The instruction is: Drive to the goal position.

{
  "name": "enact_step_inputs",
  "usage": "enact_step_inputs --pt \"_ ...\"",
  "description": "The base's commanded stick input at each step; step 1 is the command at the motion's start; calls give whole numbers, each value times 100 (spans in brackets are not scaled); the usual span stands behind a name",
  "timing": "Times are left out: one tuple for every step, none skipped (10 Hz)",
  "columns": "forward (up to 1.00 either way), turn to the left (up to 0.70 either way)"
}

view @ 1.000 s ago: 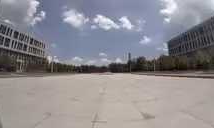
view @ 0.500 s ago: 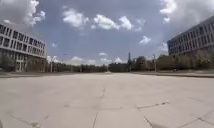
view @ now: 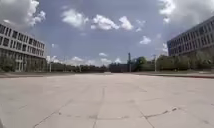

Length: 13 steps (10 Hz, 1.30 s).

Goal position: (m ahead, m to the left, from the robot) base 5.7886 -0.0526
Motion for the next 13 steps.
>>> enact_step_inputs --pt "70 0" --pt "70 0" --pt "70 0" --pt "70 0" --pt "70 0" --pt "70 0" --pt "70 0" --pt "70 0" --pt "70 0" --pt "70 0" --pt "70 0" --pt "70 0" --pt "70 0"
